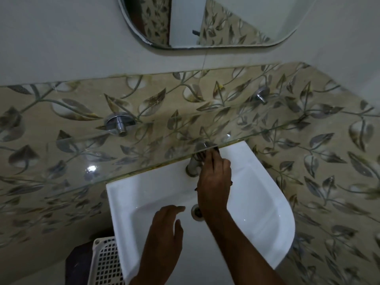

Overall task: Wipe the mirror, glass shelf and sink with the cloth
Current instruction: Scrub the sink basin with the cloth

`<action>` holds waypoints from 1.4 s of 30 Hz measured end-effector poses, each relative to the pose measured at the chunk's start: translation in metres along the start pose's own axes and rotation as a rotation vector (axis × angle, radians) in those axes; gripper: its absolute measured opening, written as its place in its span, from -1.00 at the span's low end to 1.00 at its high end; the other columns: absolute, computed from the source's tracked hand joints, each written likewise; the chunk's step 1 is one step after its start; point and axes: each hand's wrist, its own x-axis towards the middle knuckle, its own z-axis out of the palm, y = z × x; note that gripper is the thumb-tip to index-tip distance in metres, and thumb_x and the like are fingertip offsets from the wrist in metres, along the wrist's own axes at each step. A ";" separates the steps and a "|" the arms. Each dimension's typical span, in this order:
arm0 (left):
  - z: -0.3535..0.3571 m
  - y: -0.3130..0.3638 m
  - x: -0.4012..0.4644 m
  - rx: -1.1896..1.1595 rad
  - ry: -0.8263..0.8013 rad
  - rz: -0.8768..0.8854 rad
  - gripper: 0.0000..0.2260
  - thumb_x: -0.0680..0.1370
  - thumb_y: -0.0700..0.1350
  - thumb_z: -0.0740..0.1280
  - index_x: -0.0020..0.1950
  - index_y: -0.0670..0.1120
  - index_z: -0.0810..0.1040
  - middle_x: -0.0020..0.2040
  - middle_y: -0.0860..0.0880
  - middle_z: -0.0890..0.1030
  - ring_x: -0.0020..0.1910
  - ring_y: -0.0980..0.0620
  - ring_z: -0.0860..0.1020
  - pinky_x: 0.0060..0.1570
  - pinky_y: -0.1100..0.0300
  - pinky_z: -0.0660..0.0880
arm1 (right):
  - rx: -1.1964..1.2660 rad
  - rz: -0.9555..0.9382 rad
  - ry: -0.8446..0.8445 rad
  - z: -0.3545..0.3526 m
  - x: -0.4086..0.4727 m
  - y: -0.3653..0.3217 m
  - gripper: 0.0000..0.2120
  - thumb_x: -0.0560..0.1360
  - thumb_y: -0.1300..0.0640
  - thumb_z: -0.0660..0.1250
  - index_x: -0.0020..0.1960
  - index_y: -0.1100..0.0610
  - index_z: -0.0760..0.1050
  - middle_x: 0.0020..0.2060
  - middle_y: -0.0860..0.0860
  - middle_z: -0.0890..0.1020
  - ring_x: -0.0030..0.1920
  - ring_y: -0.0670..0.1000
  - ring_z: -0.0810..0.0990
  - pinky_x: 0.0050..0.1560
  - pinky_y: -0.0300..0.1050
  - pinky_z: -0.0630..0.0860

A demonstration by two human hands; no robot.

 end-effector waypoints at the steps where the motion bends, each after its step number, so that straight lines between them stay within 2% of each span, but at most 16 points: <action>1: 0.002 0.002 0.000 0.010 -0.010 0.024 -0.67 0.55 -0.24 0.37 0.26 0.07 0.56 0.19 0.16 0.53 0.21 0.21 0.46 0.28 0.38 0.35 | -0.020 -0.004 -0.022 0.006 0.006 0.002 -0.76 0.55 0.33 0.34 0.20 0.34 0.63 0.06 0.23 0.69 -0.05 0.17 0.67 -0.05 -0.03 0.61; 5: 0.011 0.002 -0.004 0.030 -0.057 0.084 -0.67 0.53 -0.23 0.40 0.26 0.04 0.56 0.18 0.12 0.56 0.20 0.31 0.39 0.31 0.59 0.13 | 0.012 -0.088 0.007 0.024 0.024 0.004 -0.86 0.50 0.39 0.39 0.04 0.31 0.64 -0.09 0.22 0.68 -0.10 0.18 0.69 -0.13 -0.04 0.60; 9: 0.016 0.001 -0.005 -0.020 -0.060 0.026 -0.68 0.54 -0.22 0.38 0.26 0.05 0.57 0.20 0.13 0.56 0.22 0.27 0.43 0.30 0.57 0.20 | -0.069 -0.424 0.081 0.028 0.010 0.022 -0.78 0.54 0.37 0.39 0.18 0.35 0.62 0.08 0.26 0.68 0.02 0.23 0.67 0.04 0.08 0.61; 12: 0.019 -0.001 -0.007 -0.019 -0.079 0.017 -0.68 0.56 -0.22 0.36 0.26 0.07 0.55 0.19 0.20 0.50 0.21 0.28 0.41 0.26 0.55 0.26 | -0.181 -0.665 0.072 0.027 0.017 0.028 -0.86 0.56 0.35 0.35 0.03 0.30 0.68 0.03 0.23 0.70 -0.05 0.20 0.67 0.00 0.06 0.59; 16: 0.023 0.002 -0.004 0.007 -0.115 -0.034 -0.71 0.60 -0.14 0.31 0.29 0.10 0.52 0.23 0.22 0.47 0.22 0.29 0.41 0.22 0.54 0.24 | -0.424 -1.053 -0.103 0.030 0.024 0.020 -0.76 0.48 0.36 0.29 -0.24 0.15 0.66 -0.16 0.19 0.69 -0.04 0.15 0.66 -0.09 -0.01 0.57; 19: 0.024 0.003 0.000 0.009 -0.098 -0.032 -0.72 0.61 -0.13 0.29 0.30 0.10 0.50 0.22 0.24 0.47 0.22 0.29 0.42 0.25 0.40 0.31 | -0.443 -1.089 -0.247 0.033 0.025 0.018 -0.71 0.43 0.36 0.27 -0.34 0.09 0.63 -0.24 0.13 0.70 -0.06 0.11 0.67 -0.13 -0.05 0.58; 22: 0.023 0.006 0.003 0.011 -0.080 -0.033 -0.72 0.60 -0.16 0.30 0.28 0.09 0.52 0.20 0.23 0.48 0.20 0.29 0.41 0.23 0.52 0.26 | -0.439 -1.188 -0.427 0.036 0.005 0.025 -0.87 0.34 0.18 0.51 -0.35 0.00 0.65 -0.27 -0.03 0.71 -0.05 0.03 0.66 -0.06 -0.10 0.57; 24: 0.023 0.004 0.005 0.018 -0.084 -0.031 -0.74 0.60 -0.18 0.31 0.26 0.06 0.54 0.20 0.18 0.51 0.18 0.29 0.39 0.22 0.60 0.19 | -0.459 -1.188 -0.539 0.036 -0.013 0.035 -0.92 0.33 0.12 0.55 -0.25 0.00 0.67 -0.18 -0.04 0.71 0.03 0.04 0.63 0.02 -0.08 0.55; 29: 0.021 -0.003 0.003 -0.006 -0.043 -0.059 -0.68 0.59 -0.17 0.31 0.28 0.15 0.49 0.19 0.24 0.47 0.21 0.26 0.42 0.24 0.43 0.31 | 0.018 -0.715 -0.238 0.034 -0.027 0.081 -0.67 0.51 0.30 0.35 0.27 0.20 0.59 0.24 0.11 0.63 0.16 0.13 0.54 0.04 0.02 0.48; 30: 0.020 -0.004 0.002 -0.008 -0.036 -0.071 -0.68 0.59 -0.16 0.31 0.28 0.16 0.48 0.19 0.25 0.47 0.21 0.25 0.43 0.24 0.38 0.35 | 0.083 -0.624 -0.238 0.032 -0.031 0.088 -0.65 0.55 0.30 0.30 0.33 0.21 0.55 0.30 0.13 0.60 0.21 0.12 0.50 0.09 0.03 0.49; 32: 0.022 -0.005 0.002 -0.017 -0.034 -0.092 -0.69 0.60 -0.16 0.30 0.28 0.17 0.48 0.19 0.24 0.47 0.21 0.24 0.44 0.25 0.31 0.39 | 0.243 -0.342 -0.388 0.028 -0.040 0.091 -0.62 0.63 0.24 0.21 0.44 0.22 0.45 0.36 0.13 0.54 0.31 0.10 0.42 0.29 0.04 0.47; 34: 0.024 -0.003 0.002 -0.025 -0.038 -0.101 -0.69 0.60 -0.14 0.29 0.27 0.20 0.46 0.19 0.26 0.45 0.21 0.25 0.43 0.25 0.33 0.39 | 0.450 -0.029 -0.501 0.029 -0.036 0.085 -0.67 0.67 0.23 0.18 0.41 0.23 0.47 0.25 0.15 0.60 0.21 0.09 0.52 0.27 0.02 0.52; 37: 0.027 0.002 0.002 -0.031 -0.029 -0.070 -0.69 0.60 -0.16 0.30 0.27 0.17 0.48 0.18 0.27 0.45 0.21 0.27 0.43 0.25 0.37 0.36 | 0.776 0.476 -0.562 0.032 -0.014 0.077 -0.77 0.68 0.21 0.20 0.06 0.15 0.64 -0.09 0.14 0.70 -0.07 0.13 0.65 0.03 0.08 0.60; 39: 0.026 0.005 0.003 -0.045 -0.027 -0.050 -0.70 0.59 -0.19 0.30 0.27 0.12 0.51 0.19 0.23 0.47 0.23 0.27 0.42 0.27 0.40 0.34 | 1.043 0.854 -0.605 0.030 -0.017 0.076 -0.76 0.66 0.20 0.24 -0.05 0.09 0.68 -0.05 0.20 0.73 -0.06 0.16 0.68 0.08 0.06 0.62; 41: 0.026 0.008 0.004 -0.047 -0.033 -0.037 -0.71 0.60 -0.20 0.30 0.28 0.06 0.53 0.21 0.16 0.50 0.25 0.26 0.41 0.30 0.46 0.28 | 1.302 1.185 -0.690 0.022 -0.031 0.079 -0.76 0.64 0.20 0.24 0.05 0.22 0.68 0.06 0.31 0.70 0.04 0.23 0.68 0.06 0.08 0.64; 42: 0.026 0.008 0.003 -0.040 -0.034 -0.027 -0.72 0.60 -0.21 0.30 0.28 0.02 0.55 0.22 0.12 0.51 0.25 0.24 0.42 0.31 0.48 0.26 | 1.389 1.266 -0.738 0.016 -0.036 0.082 -0.74 0.64 0.20 0.22 0.13 0.30 0.65 0.11 0.33 0.67 0.08 0.26 0.66 -0.03 0.03 0.67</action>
